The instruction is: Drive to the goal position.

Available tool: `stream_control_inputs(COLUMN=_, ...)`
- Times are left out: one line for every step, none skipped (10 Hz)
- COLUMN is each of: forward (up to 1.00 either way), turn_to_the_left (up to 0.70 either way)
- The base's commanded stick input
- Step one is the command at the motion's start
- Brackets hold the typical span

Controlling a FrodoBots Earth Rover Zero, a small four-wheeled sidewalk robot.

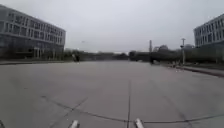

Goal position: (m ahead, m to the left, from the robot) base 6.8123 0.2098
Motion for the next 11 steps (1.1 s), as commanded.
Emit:
stream_control_inputs(forward=1.00, turn_to_the_left=-0.38)
stream_control_inputs(forward=1.00, turn_to_the_left=-0.38)
stream_control_inputs(forward=1.00, turn_to_the_left=-0.32)
stream_control_inputs(forward=1.00, turn_to_the_left=0.02)
stream_control_inputs(forward=1.00, turn_to_the_left=0.02)
stream_control_inputs(forward=1.00, turn_to_the_left=0.02)
stream_control_inputs(forward=1.00, turn_to_the_left=0.02)
stream_control_inputs(forward=1.00, turn_to_the_left=0.02)
stream_control_inputs(forward=1.00, turn_to_the_left=0.02)
stream_control_inputs(forward=1.00, turn_to_the_left=0.02)
stream_control_inputs(forward=1.00, turn_to_the_left=0.02)
